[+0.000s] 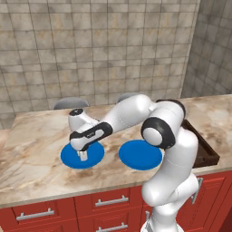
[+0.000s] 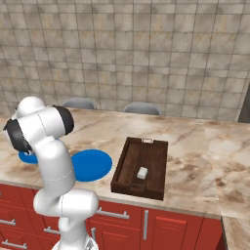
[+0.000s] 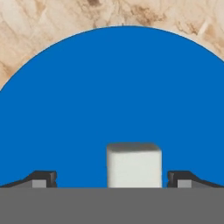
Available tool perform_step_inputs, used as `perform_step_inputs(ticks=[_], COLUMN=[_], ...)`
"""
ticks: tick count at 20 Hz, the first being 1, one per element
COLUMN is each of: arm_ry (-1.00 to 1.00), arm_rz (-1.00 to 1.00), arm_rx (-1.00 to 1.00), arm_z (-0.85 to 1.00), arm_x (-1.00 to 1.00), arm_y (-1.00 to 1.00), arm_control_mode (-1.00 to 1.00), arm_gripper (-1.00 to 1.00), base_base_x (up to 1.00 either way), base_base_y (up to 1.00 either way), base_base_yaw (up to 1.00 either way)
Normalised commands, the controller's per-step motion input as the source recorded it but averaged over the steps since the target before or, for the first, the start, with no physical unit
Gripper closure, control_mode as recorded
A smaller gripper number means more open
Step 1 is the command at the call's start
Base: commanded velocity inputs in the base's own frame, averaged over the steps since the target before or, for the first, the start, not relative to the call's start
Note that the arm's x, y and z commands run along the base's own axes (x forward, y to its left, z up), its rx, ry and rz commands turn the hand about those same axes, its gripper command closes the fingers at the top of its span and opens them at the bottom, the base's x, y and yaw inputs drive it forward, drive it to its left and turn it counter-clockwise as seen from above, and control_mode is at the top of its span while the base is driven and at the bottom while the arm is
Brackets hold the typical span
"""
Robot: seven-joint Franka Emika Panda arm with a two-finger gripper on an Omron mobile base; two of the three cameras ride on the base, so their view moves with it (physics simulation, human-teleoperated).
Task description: Move the dessert items from the plates to the tray.
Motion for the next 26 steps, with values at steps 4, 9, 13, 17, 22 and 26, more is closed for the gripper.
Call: perform_step_inputs(ticks=[4, 9, 13, 17, 22, 26], arm_ry=[0.01, 0.0, 0.0, 0.0, 0.0, 0.0], arm_rz=[0.02, 0.01, 0.01, 0.01, 0.01, 0.01], arm_rx=[0.0, 0.0, 0.0, 0.0, 0.0, 0.0], arm_z=[-0.1, -0.02, 0.0, 0.0, 0.0, -0.13], arm_x=[0.0, 0.04, 0.06, 0.06, 0.04, 0.0], arm_y=[0.0, 0.0, 0.0, 0.0, 0.0, 0.0], arm_control_mode=[-1.0, -1.0, -1.0, -1.0, -1.0, -1.0], arm_gripper=[-1.0, -1.0, -1.0, -1.0, -1.0, -1.0], base_base_x=[0.0, 0.0, 0.0, 0.0, 0.0, 0.0], base_base_y=[0.0, 0.0, 0.0, 0.0, 0.0, 0.0], base_base_yaw=[0.0, 0.0, 0.0, 0.0, 0.0, 0.0])
